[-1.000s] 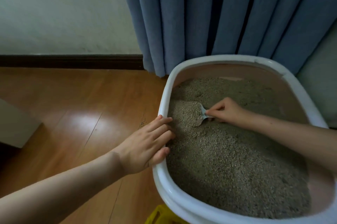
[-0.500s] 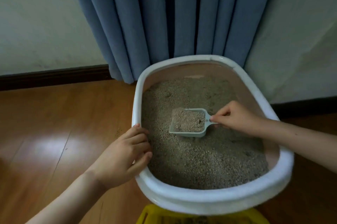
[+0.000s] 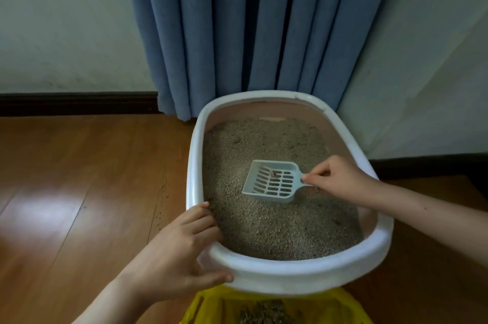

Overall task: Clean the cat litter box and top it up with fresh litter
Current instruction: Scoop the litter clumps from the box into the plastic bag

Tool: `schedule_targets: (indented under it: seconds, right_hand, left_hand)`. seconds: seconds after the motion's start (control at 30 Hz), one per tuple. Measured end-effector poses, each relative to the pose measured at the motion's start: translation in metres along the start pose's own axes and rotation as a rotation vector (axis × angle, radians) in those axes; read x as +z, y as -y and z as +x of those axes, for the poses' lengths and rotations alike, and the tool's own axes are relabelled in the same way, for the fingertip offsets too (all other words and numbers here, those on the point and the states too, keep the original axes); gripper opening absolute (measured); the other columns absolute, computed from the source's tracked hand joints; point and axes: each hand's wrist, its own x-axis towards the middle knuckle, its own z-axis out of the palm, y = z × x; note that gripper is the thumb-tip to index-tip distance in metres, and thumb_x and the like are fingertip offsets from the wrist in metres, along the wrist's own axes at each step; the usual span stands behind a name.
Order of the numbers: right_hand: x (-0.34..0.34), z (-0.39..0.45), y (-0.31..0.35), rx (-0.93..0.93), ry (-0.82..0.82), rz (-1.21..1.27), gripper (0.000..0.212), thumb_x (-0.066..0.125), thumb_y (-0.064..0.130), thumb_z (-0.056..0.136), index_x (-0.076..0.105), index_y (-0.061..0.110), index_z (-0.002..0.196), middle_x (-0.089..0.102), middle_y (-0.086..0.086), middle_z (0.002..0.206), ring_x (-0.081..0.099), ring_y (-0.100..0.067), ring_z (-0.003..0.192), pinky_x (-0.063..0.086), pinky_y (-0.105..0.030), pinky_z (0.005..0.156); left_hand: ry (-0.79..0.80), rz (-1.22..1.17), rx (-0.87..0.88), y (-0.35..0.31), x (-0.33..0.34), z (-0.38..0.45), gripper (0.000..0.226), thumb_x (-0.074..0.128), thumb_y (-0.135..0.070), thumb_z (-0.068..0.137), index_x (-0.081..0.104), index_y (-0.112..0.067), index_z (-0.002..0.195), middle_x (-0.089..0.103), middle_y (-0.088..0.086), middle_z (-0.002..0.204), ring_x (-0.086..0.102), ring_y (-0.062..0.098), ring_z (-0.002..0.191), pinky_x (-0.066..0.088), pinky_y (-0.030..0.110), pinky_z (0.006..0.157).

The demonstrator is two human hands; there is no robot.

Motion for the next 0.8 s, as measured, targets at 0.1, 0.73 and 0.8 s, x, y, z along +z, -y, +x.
schedule_targets:
  seconds: [0.1, 0.73, 0.8]
  right_hand:
    - [-0.005, 0.015, 0.003, -0.007, -0.022, -0.042, 0.04, 0.063, 0.026, 0.091, 0.069, 0.014, 0.054, 0.048, -0.006, 0.047, 0.04, -0.02, 0.047, 0.032, -0.031, 0.052]
    - [0.038, 0.178, 0.037, 0.061, 0.013, -0.236, 0.013, 0.06, 0.018, 0.09, 0.062, 0.009, 0.082, 0.063, -0.006, 0.074, 0.061, -0.021, 0.068, 0.05, -0.035, 0.065]
    - [0.059, 0.181, 0.033, 0.055, -0.05, -0.151, 0.021, 0.061, 0.025, 0.091, 0.066, 0.005, 0.085, 0.064, -0.008, 0.073, 0.059, -0.021, 0.063, 0.047, -0.034, 0.059]
  left_hand:
    - [-0.026, 0.007, -0.005, -0.001, 0.001, 0.001, 0.046, 0.063, -0.065, 0.084, 0.057, -0.02, 0.076, 0.05, -0.009, 0.079, 0.053, 0.013, 0.086, 0.038, 0.035, 0.109]
    - [-0.06, -0.035, -0.055, 0.0, 0.004, 0.002, 0.044, 0.068, -0.063, 0.082, 0.064, -0.019, 0.081, 0.049, -0.009, 0.079, 0.053, 0.01, 0.09, 0.035, 0.031, 0.111]
    - [-0.061, -0.042, -0.069, 0.0, 0.004, 0.002, 0.045, 0.069, -0.063, 0.081, 0.065, -0.019, 0.081, 0.05, -0.008, 0.079, 0.054, 0.01, 0.091, 0.035, 0.031, 0.112]
